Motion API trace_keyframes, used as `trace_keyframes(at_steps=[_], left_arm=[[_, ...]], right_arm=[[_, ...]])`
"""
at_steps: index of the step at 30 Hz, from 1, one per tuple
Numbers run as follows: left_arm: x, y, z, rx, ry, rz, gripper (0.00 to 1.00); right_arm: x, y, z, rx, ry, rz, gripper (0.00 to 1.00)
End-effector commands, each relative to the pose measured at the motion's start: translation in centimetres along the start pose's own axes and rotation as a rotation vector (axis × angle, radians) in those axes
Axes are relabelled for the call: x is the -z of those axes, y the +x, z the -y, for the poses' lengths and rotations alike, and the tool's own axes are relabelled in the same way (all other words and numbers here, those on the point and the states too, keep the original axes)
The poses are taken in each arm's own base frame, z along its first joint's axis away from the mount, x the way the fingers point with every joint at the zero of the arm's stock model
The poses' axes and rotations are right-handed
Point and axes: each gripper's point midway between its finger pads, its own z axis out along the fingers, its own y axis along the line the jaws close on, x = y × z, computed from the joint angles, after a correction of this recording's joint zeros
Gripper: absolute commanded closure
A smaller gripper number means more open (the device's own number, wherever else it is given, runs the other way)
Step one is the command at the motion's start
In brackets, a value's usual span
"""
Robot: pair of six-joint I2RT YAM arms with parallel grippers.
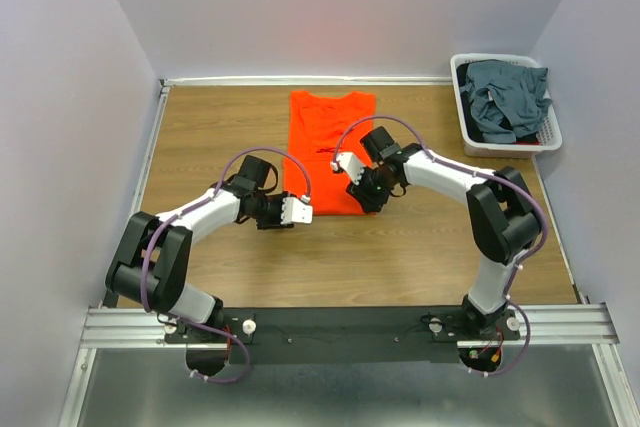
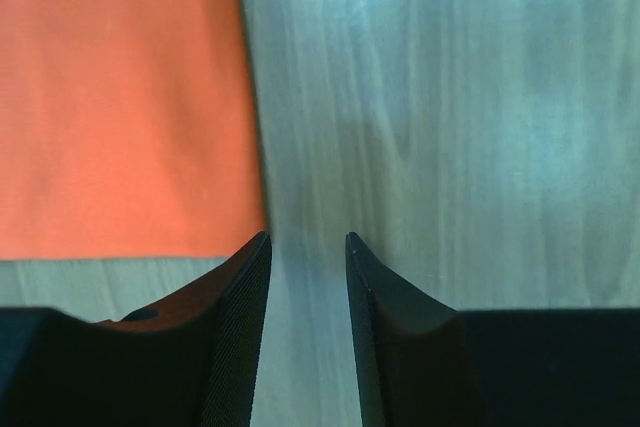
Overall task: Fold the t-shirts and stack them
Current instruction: Fold the tshirt
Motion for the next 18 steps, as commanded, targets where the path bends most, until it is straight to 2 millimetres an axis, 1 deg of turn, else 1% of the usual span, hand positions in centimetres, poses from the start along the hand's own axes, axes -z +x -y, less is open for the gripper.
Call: trace_keyframes(at_steps=[1, 3, 7, 11, 12, 13, 14, 16, 17, 18], left_arm=[[0.4, -0.6, -2.9, -0.101, -0.114, -0.021, 0.55], [0.4, -0.9, -3.2, -0.115, -0.123, -0.025, 0.55], [0.1, -1.2, -3.5, -0.122, -0.123, -0.029, 0.55], [-0.9, -0.3, -3.1, -0.103, -0.088, -0.057, 0.55], [-1.4, 0.3, -2.8, -0.092, -0.068, -0.079, 0.55], [-1.6, 0.5, -2.8, -0.089, -0.058, -0.088, 0.57], [-1.9, 1.1, -2.3, -0.073, -0.028, -0.105, 0.59], [-2.1, 1.5, -1.9, -0.064, -0.012, -0.117, 0.63], [-2.2, 1.7, -1.7, -0.062, -0.006, -0.122, 0.67], [-2.1, 1.8, -1.7, -0.067, -0.006, -0.129, 0.69]], right_arm=[[-1.7, 1.9, 0.0, 0.055, 0.016, -0.052, 0.56], [-1.7, 2.4, -0.1, 0.064, 0.021, -0.064, 0.56], [-1.7, 3.0, -0.3, 0.074, 0.024, -0.070, 0.56], [-2.3, 3.8, -0.3, 0.082, 0.024, -0.089, 0.56], [-2.5, 4.0, -0.3, 0.090, 0.023, -0.095, 0.56], [-2.8, 4.6, -0.3, 0.090, 0.021, -0.111, 0.56], [-2.9, 4.7, -0.2, 0.094, 0.023, -0.113, 0.56], [-3.2, 5.2, -0.4, 0.095, 0.018, -0.124, 0.57], [-3.2, 5.4, -0.4, 0.096, 0.019, -0.128, 0.57], [-3.3, 5.6, -0.5, 0.098, 0.020, -0.133, 0.59]])
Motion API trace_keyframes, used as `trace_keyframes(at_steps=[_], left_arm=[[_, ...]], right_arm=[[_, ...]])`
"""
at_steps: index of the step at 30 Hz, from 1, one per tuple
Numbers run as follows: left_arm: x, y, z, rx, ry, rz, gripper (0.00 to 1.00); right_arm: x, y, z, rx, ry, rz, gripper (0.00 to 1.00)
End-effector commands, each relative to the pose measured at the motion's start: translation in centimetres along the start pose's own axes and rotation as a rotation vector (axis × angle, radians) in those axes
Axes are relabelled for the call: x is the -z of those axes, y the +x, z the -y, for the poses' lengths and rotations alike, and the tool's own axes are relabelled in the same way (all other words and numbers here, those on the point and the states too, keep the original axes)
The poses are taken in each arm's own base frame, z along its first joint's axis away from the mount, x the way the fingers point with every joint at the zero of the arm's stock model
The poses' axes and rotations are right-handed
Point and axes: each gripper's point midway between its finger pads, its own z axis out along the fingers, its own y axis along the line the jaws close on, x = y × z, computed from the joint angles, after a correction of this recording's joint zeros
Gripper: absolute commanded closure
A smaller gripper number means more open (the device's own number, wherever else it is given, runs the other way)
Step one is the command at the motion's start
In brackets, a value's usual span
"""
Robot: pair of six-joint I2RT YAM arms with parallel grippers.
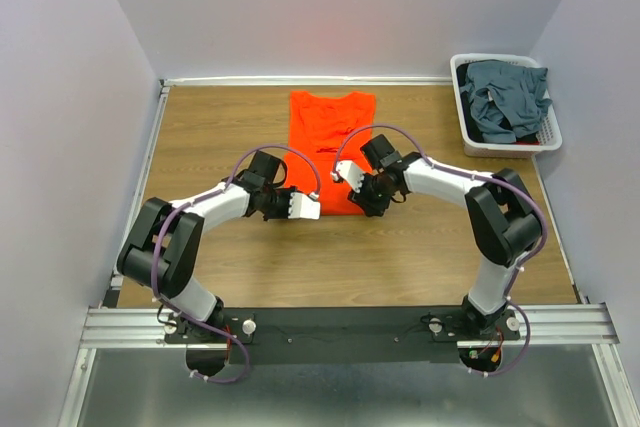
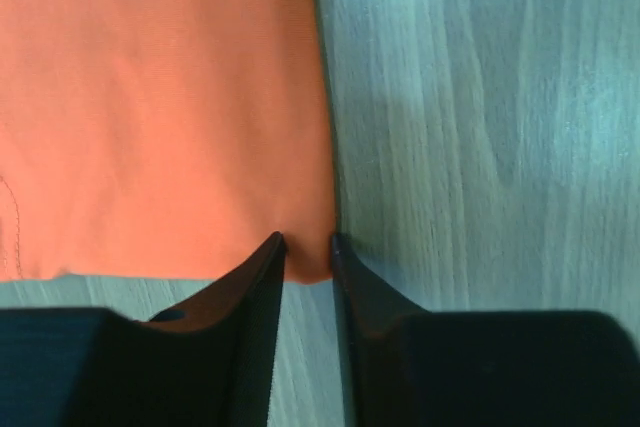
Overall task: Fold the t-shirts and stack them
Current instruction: Fold the tshirt
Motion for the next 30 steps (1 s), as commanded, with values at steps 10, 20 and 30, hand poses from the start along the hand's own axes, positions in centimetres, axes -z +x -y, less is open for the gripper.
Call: trace_keyframes(at_steps=[10, 20, 30], left_arm=[[0.9, -0.2, 0.0, 0.020, 0.018, -0.030, 1.00], [5.4, -4.2, -4.4, 0.000, -0.079, 0.025, 1.00], [10.5, -7.8, -5.0, -0.015, -0.118, 0.076, 1.00]], right_arm=[[0.6, 1.9, 0.6, 0.037, 0.073, -0.067, 0.99], [6.7, -3.3, 2.5, 0.063, 0.131, 0.035, 1.00], [11.6, -4.2, 1.6, 0.074, 0.107, 0.035, 0.99]])
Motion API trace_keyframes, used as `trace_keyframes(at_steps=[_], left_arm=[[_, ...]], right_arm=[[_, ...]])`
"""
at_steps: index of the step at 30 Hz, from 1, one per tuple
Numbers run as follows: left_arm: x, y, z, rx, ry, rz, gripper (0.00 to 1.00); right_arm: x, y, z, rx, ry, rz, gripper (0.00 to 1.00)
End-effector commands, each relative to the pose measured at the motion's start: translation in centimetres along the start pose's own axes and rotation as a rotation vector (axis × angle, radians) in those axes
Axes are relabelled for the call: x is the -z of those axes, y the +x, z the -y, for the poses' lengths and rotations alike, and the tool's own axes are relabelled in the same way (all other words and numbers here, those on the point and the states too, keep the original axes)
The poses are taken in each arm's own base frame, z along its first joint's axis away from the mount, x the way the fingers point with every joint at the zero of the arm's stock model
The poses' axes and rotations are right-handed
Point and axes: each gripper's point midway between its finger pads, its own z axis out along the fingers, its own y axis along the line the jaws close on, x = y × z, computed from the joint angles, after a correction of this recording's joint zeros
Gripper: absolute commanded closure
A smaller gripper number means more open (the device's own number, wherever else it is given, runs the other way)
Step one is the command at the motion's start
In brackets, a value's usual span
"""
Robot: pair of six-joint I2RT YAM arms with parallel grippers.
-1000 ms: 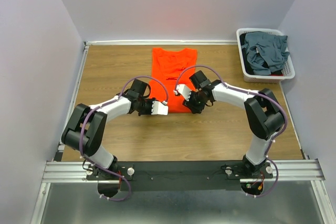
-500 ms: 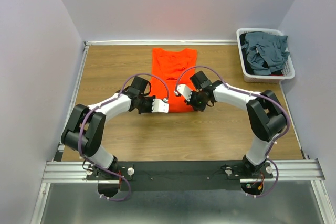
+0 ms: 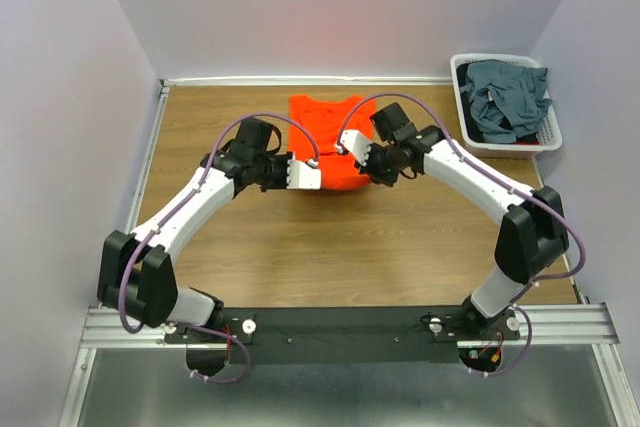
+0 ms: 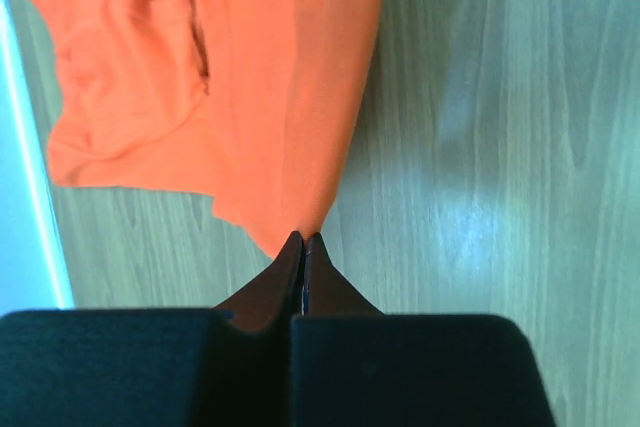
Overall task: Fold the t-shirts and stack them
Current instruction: Fold the tshirt
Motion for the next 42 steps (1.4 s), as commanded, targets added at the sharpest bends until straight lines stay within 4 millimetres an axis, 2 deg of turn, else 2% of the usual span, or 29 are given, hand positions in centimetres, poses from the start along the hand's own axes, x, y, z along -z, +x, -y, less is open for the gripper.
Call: trace_keyframes(at_steps=[1, 3, 4, 7, 12, 14, 16, 18, 21, 23, 25, 26, 27, 28, 30, 31, 32, 33, 35, 36, 38, 39, 40, 42], left_arm=[[2.3, -1.5, 1.7, 0.029, 0.040, 0.032, 1.00], [2.9, -1.6, 2.4, 0.032, 0.048, 0.034, 1.00], [3.9, -2.2, 2.9, 0.026, 0.045, 0.051, 1.00], [5.5, -3.4, 5.3, 0.010, 0.075, 0.084, 1.00], [8.0, -4.8, 8.6, 0.050, 0.117, 0.121, 1.00], [8.7, -5.1, 8.7, 0.056, 0.109, 0.125, 1.00], [9.3, -5.4, 9.0, 0.067, 0.114, 0.132, 1.00], [9.4, -5.9, 8.0, 0.081, 0.088, 0.141, 1.00], [8.8, -5.5, 6.5, 0.095, 0.067, 0.122, 1.00], [8.2, -4.8, 4.7, 0.113, 0.056, 0.122, 1.00], [7.4, -3.2, 3.0, 0.157, 0.055, 0.114, 1.00], [7.6, -3.1, 1.7, 0.142, 0.038, 0.117, 1.00], [6.6, -1.9, 1.0, 0.173, 0.055, 0.104, 1.00], [6.8, -1.4, -0.4, 0.181, 0.035, 0.109, 1.00], [5.9, -0.6, -1.5, 0.201, 0.036, 0.106, 1.00], [4.6, 0.4, -1.8, 0.228, 0.059, 0.094, 1.00], [4.0, 1.0, -2.4, 0.236, 0.053, 0.086, 1.00], [2.6, 1.9, -3.4, 0.266, 0.044, 0.074, 1.00], [1.2, 2.8, -4.7, 0.300, 0.031, 0.069, 1.00], [-0.7, 4.0, -4.6, 0.346, 0.060, 0.062, 1.00], [-2.2, 5.1, -4.8, 0.390, 0.074, 0.054, 1.00], [-3.7, 6.4, -4.9, 0.416, 0.084, 0.041, 1.00], [-4.3, 7.0, -4.9, 0.440, 0.082, 0.033, 1.00], [-5.9, 9.0, -5.1, 0.467, 0.068, 0.009, 1.00]], right_arm=[[3.1, 0.9, -1.6, -0.002, -0.044, -0.030, 0.99], [3.7, 1.4, -2.3, -0.001, -0.056, -0.034, 1.00], [3.9, 2.0, -2.8, -0.002, -0.064, -0.045, 1.00], [5.4, 3.3, -5.0, 0.003, -0.116, -0.050, 0.99], [9.4, 2.6, -7.7, 0.035, -0.181, 0.005, 0.99], [10.1, 2.2, -8.3, 0.040, -0.207, 0.016, 0.99], [10.6, 1.8, -8.1, 0.039, -0.203, 0.018, 0.99], [10.5, 1.8, -7.3, 0.037, -0.175, 0.001, 0.99], [9.7, 1.4, -5.6, 0.042, -0.148, -0.018, 0.99], [9.0, 0.8, -3.5, 0.038, -0.123, -0.020, 0.99], [8.4, 0.4, -1.7, 0.037, -0.116, -0.013, 0.99], [7.9, 0.2, 0.0, 0.022, -0.109, -0.013, 0.99], [7.6, 0.1, 0.8, 0.024, -0.105, -0.011, 1.00], [6.8, 0.0, 2.1, 0.031, -0.104, -0.015, 0.99], [5.8, -0.1, 3.2, 0.047, -0.107, -0.021, 0.99], [5.0, 0.0, 3.6, 0.051, -0.117, -0.027, 1.00], [4.4, 0.2, 4.3, 0.051, -0.118, -0.030, 0.99], [2.5, 0.5, 5.1, 0.043, -0.139, -0.047, 1.00], [0.8, 1.1, 6.4, 0.028, -0.147, -0.058, 0.99], [-1.5, 1.3, 7.2, 0.014, -0.163, -0.065, 0.99], [-3.6, 2.0, 8.2, -0.014, -0.166, -0.077, 0.99], [-4.6, 2.2, 9.1, -0.026, -0.157, -0.073, 1.00], [-6.5, 2.8, 9.4, -0.045, -0.171, -0.089, 0.99], [-8.1, 3.2, 9.9, -0.061, -0.174, -0.090, 1.00]])
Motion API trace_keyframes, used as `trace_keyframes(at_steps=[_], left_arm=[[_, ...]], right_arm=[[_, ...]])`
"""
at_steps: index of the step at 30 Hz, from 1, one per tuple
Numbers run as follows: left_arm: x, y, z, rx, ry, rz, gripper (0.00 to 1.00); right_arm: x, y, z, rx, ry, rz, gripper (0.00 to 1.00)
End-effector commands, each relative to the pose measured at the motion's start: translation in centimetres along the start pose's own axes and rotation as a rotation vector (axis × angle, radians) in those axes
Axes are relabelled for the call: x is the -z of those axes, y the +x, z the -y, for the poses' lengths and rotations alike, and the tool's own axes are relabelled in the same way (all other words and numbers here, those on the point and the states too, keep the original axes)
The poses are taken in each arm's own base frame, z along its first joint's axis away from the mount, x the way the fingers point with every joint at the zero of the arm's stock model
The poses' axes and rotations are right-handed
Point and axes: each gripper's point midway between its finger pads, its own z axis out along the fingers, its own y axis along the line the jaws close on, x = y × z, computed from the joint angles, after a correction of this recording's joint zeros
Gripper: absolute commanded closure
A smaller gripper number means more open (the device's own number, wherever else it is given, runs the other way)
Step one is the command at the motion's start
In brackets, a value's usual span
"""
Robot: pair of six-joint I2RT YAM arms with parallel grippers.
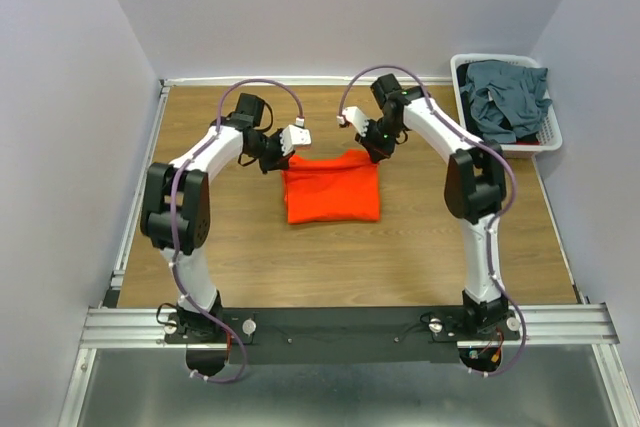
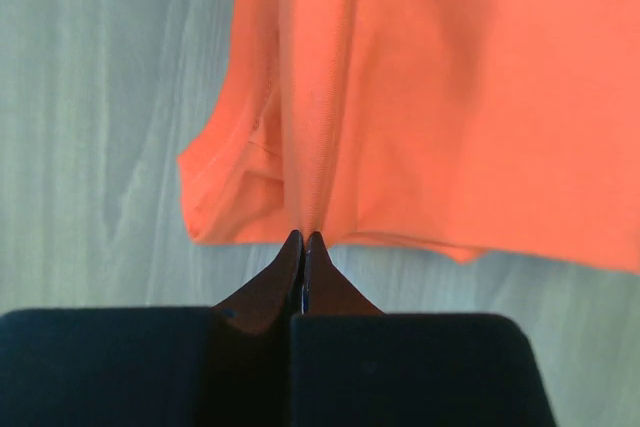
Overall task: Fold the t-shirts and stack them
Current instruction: Fold the tshirt
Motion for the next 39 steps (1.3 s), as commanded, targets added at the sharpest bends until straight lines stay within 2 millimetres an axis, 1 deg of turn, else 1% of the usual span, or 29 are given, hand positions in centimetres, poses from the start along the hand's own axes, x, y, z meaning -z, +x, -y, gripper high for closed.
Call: trace_keyframes(at_steps=[1, 2, 4, 5, 8, 9, 10, 11, 12, 13, 14, 15, 16, 17, 18, 19, 20, 21, 22, 23, 25, 28, 29, 30, 32, 34, 36, 37, 39], left_arm=[[-1.8, 3.1, -2.9, 0.091, -0.073, -0.047, 1.00], [-2.3, 3.6, -3.1, 0.107, -0.078, -0.056, 1.00], [-3.4, 4.9, -3.1, 0.134, -0.062, -0.084, 1.00], [-3.5, 5.1, -3.1, 0.139, -0.061, -0.088, 1.00], [-3.6, 5.1, -2.3, 0.129, -0.044, -0.097, 1.00], [-3.8, 5.5, -1.3, 0.119, -0.024, -0.106, 1.00], [-3.3, 4.7, -0.6, 0.090, -0.018, -0.098, 1.00], [-3.2, 4.6, 0.2, 0.076, -0.007, -0.101, 1.00], [-3.3, 5.4, 2.0, 0.084, 0.024, -0.115, 1.00], [-2.6, 4.4, 2.6, 0.053, 0.023, -0.098, 1.00], [-2.4, 4.3, 3.6, 0.047, 0.034, -0.093, 1.00], [-2.5, 5.0, 5.5, 0.055, 0.070, -0.099, 1.00], [-1.7, 4.1, 6.3, 0.036, 0.070, -0.075, 1.00], [-1.4, 4.1, 7.0, 0.031, 0.076, -0.072, 1.00], [-0.8, 4.1, 8.5, 0.035, 0.094, -0.066, 1.00], [-0.6, 4.6, 9.5, 0.037, 0.109, -0.071, 1.00], [-0.4, 4.7, 10.1, 0.040, 0.113, -0.071, 1.00], [0.0, 4.7, 10.6, 0.042, 0.119, -0.074, 1.00], [0.6, 4.3, 10.8, 0.024, 0.109, -0.067, 1.00], [0.8, 4.4, 11.1, 0.021, 0.110, -0.068, 0.88], [1.6, 3.7, 11.2, 0.000, 0.097, -0.060, 0.77], [2.6, 1.7, 10.6, -0.026, 0.081, -0.012, 0.60], [3.0, 0.6, 10.0, -0.037, 0.068, 0.009, 0.50], [3.1, -0.1, 9.8, -0.034, 0.064, 0.025, 0.47], [2.9, -1.2, 9.5, -0.034, 0.064, 0.049, 0.46], [2.1, -2.5, 9.3, -0.035, 0.066, 0.068, 0.44], [1.1, -3.1, 9.7, -0.038, 0.087, 0.075, 0.44], [0.4, -3.2, 9.4, -0.030, 0.084, 0.079, 0.37], [-0.7, -3.6, 9.4, -0.039, 0.092, 0.087, 0.37]], right_arm=[[-3.3, 1.5, 2.4, -0.033, 0.003, -0.032, 0.99], [-4.5, 1.9, 2.5, -0.055, -0.011, -0.040, 0.99], [-5.7, 2.2, 2.2, -0.079, -0.034, -0.042, 0.99], [-6.3, 2.6, 1.8, -0.112, -0.048, -0.047, 0.99], [-6.7, 3.2, 0.0, -0.164, -0.097, -0.053, 0.99], [-6.5, 3.9, -1.5, -0.197, -0.126, -0.063, 1.00], [-6.2, 3.8, -2.3, -0.217, -0.145, -0.051, 0.99], [-5.9, 4.2, -3.3, -0.229, -0.160, -0.055, 1.00], [-5.1, 4.6, -4.9, -0.239, -0.175, -0.056, 0.99], [-4.7, 4.7, -6.0, -0.253, -0.196, -0.050, 0.99], [-4.2, 4.7, -7.1, -0.262, -0.208, -0.048, 0.99], [-3.5, 4.6, -8.0, -0.270, -0.214, -0.041, 0.99], [-2.5, 4.7, -9.8, -0.282, -0.236, -0.029, 0.99], [-1.6, 4.5, -10.5, -0.299, -0.240, -0.015, 0.99], [-0.4, 4.0, -11.5, -0.292, -0.240, 0.011, 0.99], [-0.1, 4.5, -12.7, -0.313, -0.255, 0.003, 0.97], [0.3, 4.5, -13.3, -0.320, -0.261, 0.007, 0.95], [0.7, 4.6, -13.8, -0.332, -0.270, 0.008, 0.81], [1.5, 4.1, -14.4, -0.329, -0.283, 0.029, 0.73], [1.9, 4.0, -14.8, -0.336, -0.300, 0.035, 0.65], [2.9, 3.2, -15.7, -0.357, -0.346, 0.054, 0.55], [3.5, 1.3, -14.9, -0.390, -0.349, 0.101, 0.55], [2.9, 1.1, -14.6, -0.424, -0.365, 0.095, 0.55], [3.2, -0.1, -13.6, -0.425, -0.353, 0.126, 0.58], [2.8, -1.4, -12.9, -0.469, -0.379, 0.146, 0.62], [1.8, -2.8, -11.3, -0.495, -0.394, 0.168, 0.66], [1.1, -3.8, -10.3, -0.530, -0.404, 0.179, 0.67], [0.7, -5.1, -9.1, -0.528, -0.407, 0.208, 0.67], [0.1, -6.2, -8.3, -0.561, -0.428, 0.226, 0.68]])
